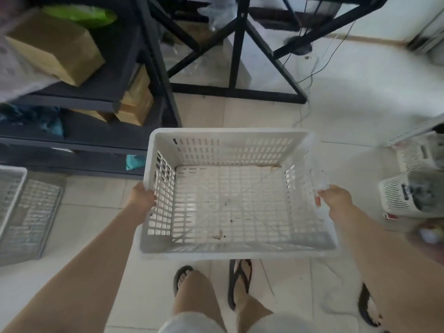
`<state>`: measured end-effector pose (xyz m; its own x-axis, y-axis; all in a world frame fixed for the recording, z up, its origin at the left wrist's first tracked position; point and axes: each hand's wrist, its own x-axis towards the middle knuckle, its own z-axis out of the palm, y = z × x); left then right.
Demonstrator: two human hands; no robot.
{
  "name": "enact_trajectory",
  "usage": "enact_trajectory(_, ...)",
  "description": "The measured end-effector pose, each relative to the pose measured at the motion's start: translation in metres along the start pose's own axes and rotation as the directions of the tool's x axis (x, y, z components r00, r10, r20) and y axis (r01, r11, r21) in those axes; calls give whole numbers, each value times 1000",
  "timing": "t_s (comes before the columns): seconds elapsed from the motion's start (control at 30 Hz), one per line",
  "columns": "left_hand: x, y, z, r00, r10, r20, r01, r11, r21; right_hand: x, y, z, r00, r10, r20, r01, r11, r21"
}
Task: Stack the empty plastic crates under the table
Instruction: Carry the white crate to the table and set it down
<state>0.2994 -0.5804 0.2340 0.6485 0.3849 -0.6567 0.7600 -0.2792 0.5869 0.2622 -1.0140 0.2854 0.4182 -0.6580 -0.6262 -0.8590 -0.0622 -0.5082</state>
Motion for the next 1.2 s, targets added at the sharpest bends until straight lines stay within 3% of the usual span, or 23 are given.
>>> enact_trajectory(0.23,73,119,65,998,49,27,-51,998,43,87,-67,-8,999,26,-25,-24,998,50)
enact_trajectory(0.43,164,217,106,996,65,57,-70,993,94,174,-156,35,987,136,-85,-123,982,141)
enact_trajectory(0.6,243,271,141,996,35,84,-50,982,180,255,-213,83,989,98,-113,-84,990,116)
enact_trajectory(0.77,344,265,206,996,28,82,-45,978,205,368,-214,156,991,54,-120,-42,994,100)
enact_trajectory(1.03,540,183,303,991,-24,134,-11,966,258,564,-160,294,999,18,-27,-16,999,51)
enact_trajectory(1.2,544,180,320,995,-4,104,-14,986,169,586,-159,322,999,-3,37,4,1000,-27)
